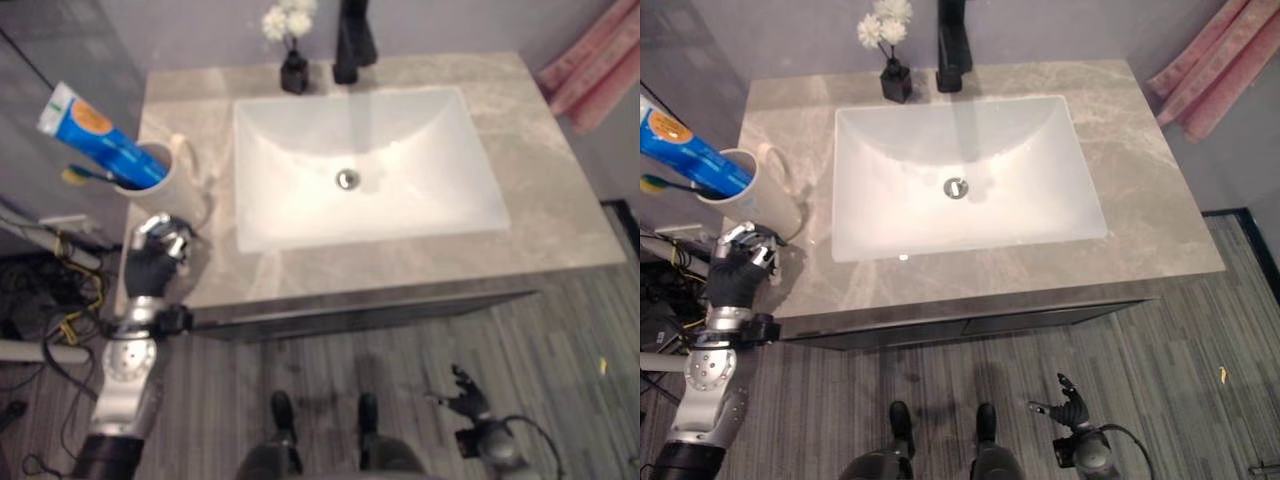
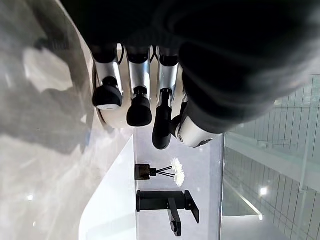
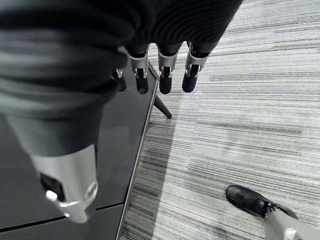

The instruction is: Put brush and paste in cup on sink, flatten towel.

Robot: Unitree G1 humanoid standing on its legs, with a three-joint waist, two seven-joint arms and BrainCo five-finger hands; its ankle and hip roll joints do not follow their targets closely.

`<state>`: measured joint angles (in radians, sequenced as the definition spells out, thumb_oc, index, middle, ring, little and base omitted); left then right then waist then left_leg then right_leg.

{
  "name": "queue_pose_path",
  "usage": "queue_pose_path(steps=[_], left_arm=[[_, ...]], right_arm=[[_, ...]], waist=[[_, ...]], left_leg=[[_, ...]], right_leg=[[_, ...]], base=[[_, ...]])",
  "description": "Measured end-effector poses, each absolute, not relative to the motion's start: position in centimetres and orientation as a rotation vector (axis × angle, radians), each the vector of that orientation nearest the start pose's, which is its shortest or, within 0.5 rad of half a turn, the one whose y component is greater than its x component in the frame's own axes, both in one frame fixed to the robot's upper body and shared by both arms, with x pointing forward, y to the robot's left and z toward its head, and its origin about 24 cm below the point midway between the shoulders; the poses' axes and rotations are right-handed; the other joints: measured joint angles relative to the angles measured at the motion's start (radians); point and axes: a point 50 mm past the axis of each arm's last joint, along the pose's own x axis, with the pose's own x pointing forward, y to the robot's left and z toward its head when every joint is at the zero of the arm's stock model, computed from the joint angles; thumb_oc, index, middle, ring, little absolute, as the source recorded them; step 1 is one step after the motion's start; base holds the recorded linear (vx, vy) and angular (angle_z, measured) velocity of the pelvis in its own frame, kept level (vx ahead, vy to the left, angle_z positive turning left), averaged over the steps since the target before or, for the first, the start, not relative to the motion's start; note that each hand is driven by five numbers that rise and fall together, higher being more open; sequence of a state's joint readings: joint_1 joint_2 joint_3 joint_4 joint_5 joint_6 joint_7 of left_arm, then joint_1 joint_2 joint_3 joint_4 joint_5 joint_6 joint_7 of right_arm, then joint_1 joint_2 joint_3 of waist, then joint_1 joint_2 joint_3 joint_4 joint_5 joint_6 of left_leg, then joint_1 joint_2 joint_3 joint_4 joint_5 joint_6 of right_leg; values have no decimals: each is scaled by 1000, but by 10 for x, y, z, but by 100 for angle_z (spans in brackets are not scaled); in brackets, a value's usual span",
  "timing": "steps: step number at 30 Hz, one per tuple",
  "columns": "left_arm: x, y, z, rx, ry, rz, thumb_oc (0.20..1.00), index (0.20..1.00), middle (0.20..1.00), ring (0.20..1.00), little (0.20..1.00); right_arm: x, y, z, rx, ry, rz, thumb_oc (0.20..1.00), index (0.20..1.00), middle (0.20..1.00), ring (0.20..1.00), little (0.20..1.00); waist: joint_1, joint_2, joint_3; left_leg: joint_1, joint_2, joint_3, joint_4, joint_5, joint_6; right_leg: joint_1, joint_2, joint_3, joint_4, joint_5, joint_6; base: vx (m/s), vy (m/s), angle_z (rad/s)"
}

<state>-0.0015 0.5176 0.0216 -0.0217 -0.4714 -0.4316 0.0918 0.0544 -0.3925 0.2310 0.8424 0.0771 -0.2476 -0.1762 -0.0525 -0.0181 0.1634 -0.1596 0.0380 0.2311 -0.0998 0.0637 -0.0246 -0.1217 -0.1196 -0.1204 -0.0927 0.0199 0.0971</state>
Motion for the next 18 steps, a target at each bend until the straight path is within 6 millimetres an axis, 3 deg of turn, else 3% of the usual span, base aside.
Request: queue_pose_path(steps=[10, 18], left_arm=[[255, 248, 129, 33, -508, 119, 200, 200, 200, 200, 200], [262, 242, 126, 36, -502, 125, 200, 200, 200, 200, 200]], right_arm=[[162, -255, -102, -437, 641, -109, 1000, 1000, 1000, 1000, 1000], [162, -256, -103, -441, 642, -111, 1000, 1000, 1000, 1000, 1000]], waist=[[-6, 6, 10], [-11, 1, 13]], left_leg=[[-34, 0, -1, 0, 3, 0], [-18, 0, -7, 0, 6, 2]], right_leg=[[-33, 1, 1, 0, 4, -1], [-14, 1, -4, 6, 6, -1]], base=[[3, -1, 0], [0, -1, 2]])
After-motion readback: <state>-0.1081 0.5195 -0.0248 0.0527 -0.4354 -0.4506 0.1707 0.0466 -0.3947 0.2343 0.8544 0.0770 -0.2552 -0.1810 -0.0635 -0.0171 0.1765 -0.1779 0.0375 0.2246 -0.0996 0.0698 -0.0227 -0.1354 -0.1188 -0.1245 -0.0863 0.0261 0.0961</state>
